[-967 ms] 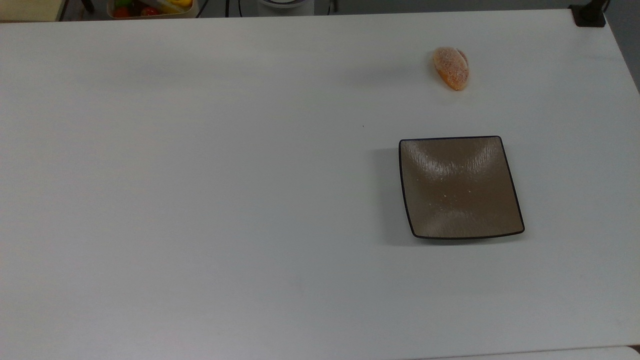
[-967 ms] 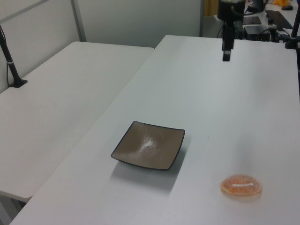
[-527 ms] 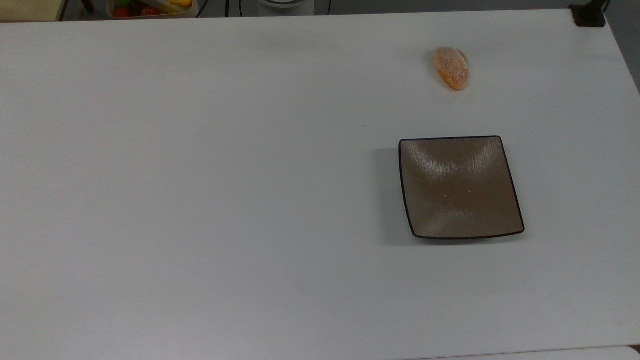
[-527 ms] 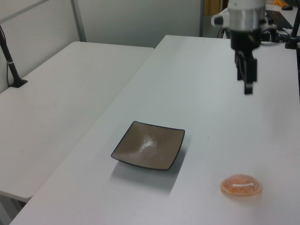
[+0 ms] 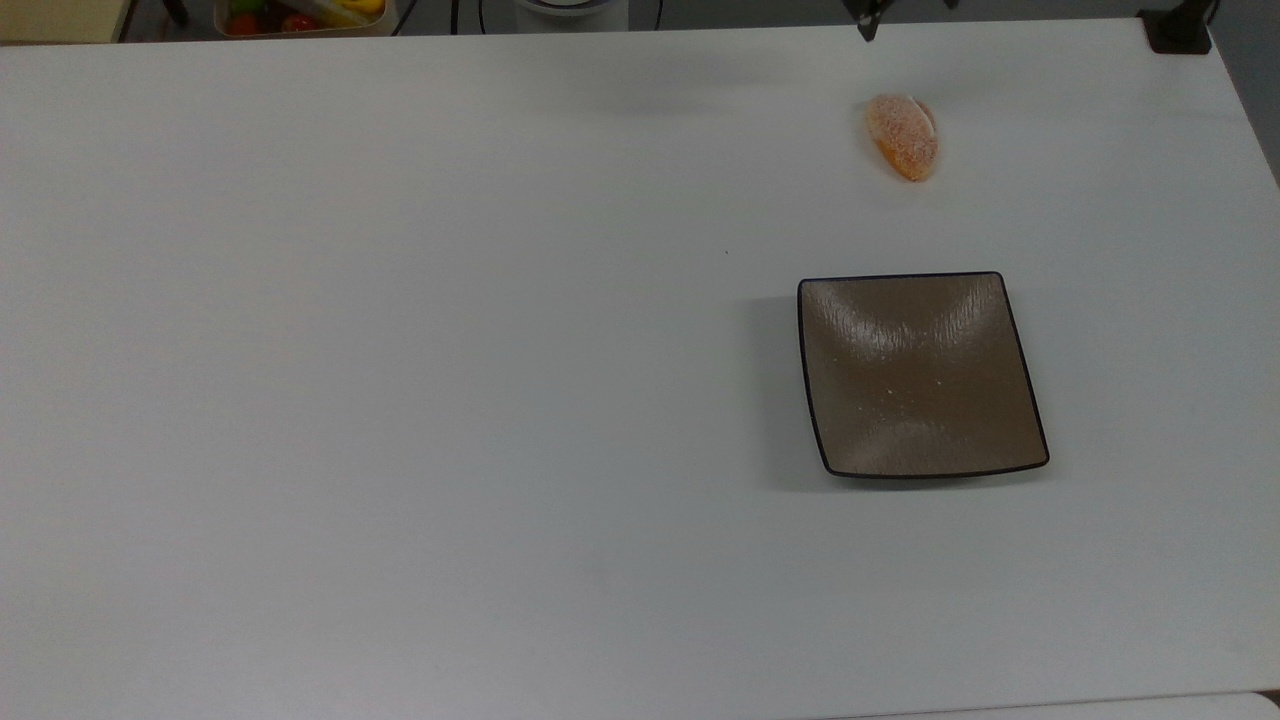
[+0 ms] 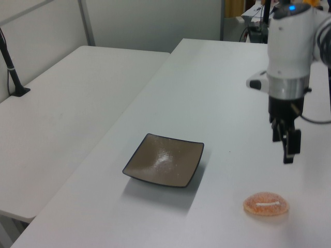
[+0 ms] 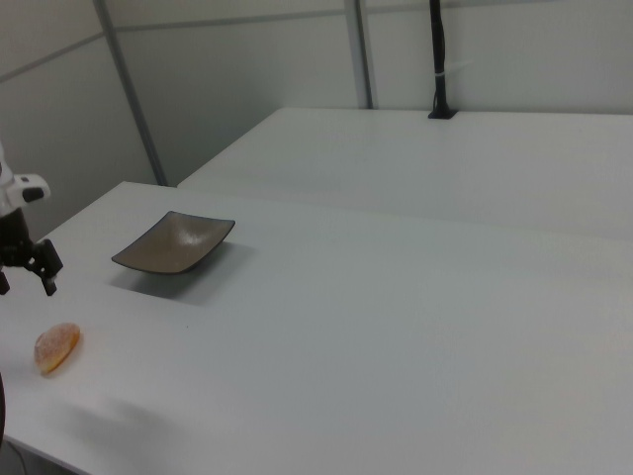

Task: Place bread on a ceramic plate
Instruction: 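Move the open gripper over the orange bread roll and lower it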

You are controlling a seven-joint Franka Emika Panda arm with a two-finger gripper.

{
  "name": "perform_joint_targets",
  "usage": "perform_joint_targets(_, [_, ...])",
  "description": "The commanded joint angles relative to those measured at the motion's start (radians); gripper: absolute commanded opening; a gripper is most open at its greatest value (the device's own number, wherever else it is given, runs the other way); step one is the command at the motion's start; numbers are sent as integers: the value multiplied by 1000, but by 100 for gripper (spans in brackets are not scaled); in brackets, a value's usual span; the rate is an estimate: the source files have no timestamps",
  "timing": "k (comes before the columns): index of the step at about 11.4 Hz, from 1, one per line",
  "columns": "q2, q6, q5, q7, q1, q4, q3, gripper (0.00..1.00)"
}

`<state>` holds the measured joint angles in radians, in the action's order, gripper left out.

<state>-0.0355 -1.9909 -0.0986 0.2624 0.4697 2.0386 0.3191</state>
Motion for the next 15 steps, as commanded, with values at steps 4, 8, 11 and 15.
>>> perform_joint_targets(4, [45,-273,-1,47,7,139,18,100])
perform_joint_targets(8, [120,-339,51,110,32,143,18,100])
perform_joint_targets(11, [167,-370,83,139,41,143,18,100])
perform_joint_targets(15, [215,-405,120,159,43,138,18,100])
